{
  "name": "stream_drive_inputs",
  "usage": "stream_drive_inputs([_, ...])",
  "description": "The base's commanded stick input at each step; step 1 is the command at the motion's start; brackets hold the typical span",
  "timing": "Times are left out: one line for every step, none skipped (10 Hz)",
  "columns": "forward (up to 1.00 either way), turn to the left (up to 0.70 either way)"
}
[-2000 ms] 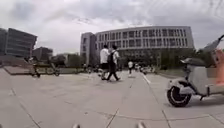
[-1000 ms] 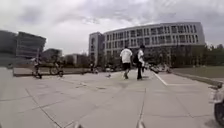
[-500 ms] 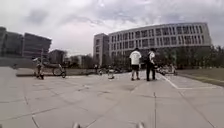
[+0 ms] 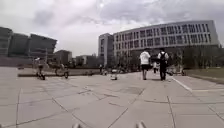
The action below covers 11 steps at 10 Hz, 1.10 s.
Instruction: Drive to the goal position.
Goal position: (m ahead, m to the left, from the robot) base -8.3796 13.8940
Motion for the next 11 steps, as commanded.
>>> stream_drive_inputs([0.70,0.14])
stream_drive_inputs([0.70,0.14])
stream_drive_inputs([0.70,0.14])
stream_drive_inputs([0.70,0.14])
stream_drive_inputs([0.70,0.14])
stream_drive_inputs([0.70,0.14])
stream_drive_inputs([0.70,0.14])
stream_drive_inputs([0.70,0.14])
stream_drive_inputs([0.70,0.14])
stream_drive_inputs([0.70,0.14])
stream_drive_inputs([0.70,0.14])
